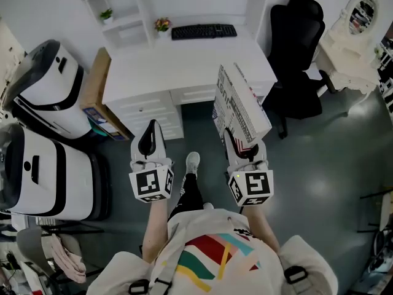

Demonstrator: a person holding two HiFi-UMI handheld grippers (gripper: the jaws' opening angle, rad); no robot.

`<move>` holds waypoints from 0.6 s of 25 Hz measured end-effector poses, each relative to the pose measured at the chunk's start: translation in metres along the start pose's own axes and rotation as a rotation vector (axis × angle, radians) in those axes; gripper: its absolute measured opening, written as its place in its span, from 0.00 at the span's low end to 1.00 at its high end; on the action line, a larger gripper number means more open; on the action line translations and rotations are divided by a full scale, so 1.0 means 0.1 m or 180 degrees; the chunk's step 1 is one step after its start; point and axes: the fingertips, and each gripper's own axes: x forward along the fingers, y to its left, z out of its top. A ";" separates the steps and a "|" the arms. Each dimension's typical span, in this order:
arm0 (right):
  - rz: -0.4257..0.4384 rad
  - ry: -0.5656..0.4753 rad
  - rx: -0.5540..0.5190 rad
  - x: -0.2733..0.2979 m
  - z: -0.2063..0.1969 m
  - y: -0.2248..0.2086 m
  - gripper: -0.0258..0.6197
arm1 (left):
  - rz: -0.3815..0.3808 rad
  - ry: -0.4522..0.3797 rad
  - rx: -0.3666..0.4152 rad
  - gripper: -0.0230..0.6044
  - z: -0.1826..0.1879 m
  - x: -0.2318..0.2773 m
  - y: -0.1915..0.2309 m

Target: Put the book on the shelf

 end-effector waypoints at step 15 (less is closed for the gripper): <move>-0.0148 -0.0126 0.0117 1.02 0.16 -0.62 0.28 | -0.0287 -0.0012 0.0029 0.04 -0.04 1.33 -0.07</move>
